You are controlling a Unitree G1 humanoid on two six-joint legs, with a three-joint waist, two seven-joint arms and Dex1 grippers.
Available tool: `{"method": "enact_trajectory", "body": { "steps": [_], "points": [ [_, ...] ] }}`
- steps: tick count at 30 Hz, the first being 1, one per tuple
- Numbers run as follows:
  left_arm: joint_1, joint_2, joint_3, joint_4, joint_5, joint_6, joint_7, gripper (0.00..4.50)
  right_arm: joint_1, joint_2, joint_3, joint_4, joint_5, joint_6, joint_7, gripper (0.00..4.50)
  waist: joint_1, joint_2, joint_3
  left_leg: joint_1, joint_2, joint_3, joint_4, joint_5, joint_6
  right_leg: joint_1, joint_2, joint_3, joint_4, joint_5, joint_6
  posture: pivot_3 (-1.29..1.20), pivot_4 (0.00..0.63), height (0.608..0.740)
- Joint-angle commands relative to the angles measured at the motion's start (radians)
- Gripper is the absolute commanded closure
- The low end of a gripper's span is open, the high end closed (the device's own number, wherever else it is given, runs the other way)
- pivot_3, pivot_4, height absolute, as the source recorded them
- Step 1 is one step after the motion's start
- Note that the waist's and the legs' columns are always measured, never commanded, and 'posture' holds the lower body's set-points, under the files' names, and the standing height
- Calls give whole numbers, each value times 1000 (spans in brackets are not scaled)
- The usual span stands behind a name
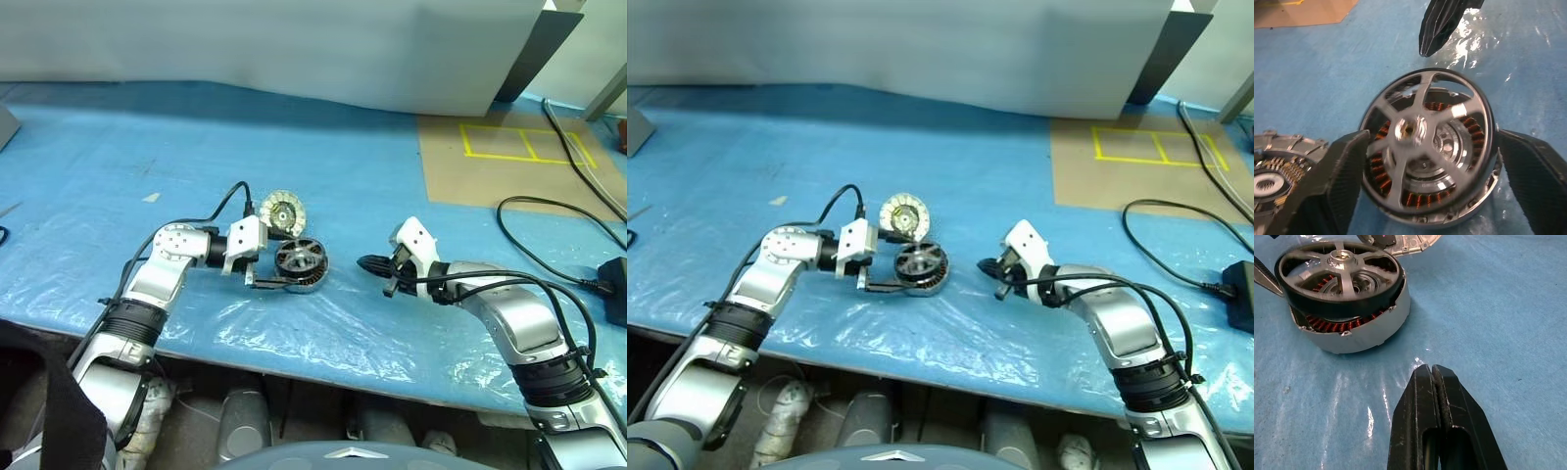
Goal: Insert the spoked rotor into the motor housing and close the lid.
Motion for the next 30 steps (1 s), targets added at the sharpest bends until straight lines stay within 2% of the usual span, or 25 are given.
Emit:
{"method": "enact_trajectory", "body": {
  "steps": [1, 5, 8, 16, 20, 23, 30],
  "points": [
    [-11, -3, 9, -29, -18, -10, -1, 98, -3, 6, -4, -23, 4, -16, -3, 4500, 0, 0, 0, 0, 0, 0, 0, 0, 0, 0, 0, 0, 0, 0, 0, 0, 150, 740],
    [-10, 7, 9, -37, -13, -8, -8, 98, -2, 7, -6, -22, 4, -14, -4, 4500, 0, 0, 0, 0, 0, 0, 0, 0, 0, 0, 0, 0, 0, 0, 0, 0, 150, 740],
    [-14, 17, 33, -57, -68, 25, -50, 98, -2, 8, -7, -18, 5, -14, -4, 4500, 0, 0, 0, 0, 0, 0, 0, 0, 0, 0, 0, 0, 0, 0, 0, 0, 150, 740],
    [-77, 139, 107, -132, -254, 296, -200, 98, -31, -8, -33, -60, 81, 29, 52, 4500, 0, 0, 0, 0, 0, 0, 0, 0, 0, 0, 0, 0, 0, 0, 0, 0, 150, 740],
    [-124, 166, 127, -58, -200, 259, -164, 98, -138, -13, -15, -52, 104, 30, 102, 4500, -2, 1, 0, 0, 0, 0, 0, 0, 0, 0, 0, 0, 0, 0, 0, 0, 150, 740],
    [-115, 169, 169, -55, -231, 302, -126, 98, -218, 30, 8, -25, 118, 37, 105, 4500, -4, 1, 0, 1, 0, 0, 0, 0, 0, 0, 1, 0, 2, 0, 0, 0, 150, 740],
    [-31, 149, 268, -97, -271, 410, 33, 98, -289, 172, 136, 129, 47, -37, 103, 4500, -3, 0, 0, -2, 1, 0, -1, 0, 0, -2, 0, -3, 1, 1, 2, 0, 150, 740]
  ]
}}
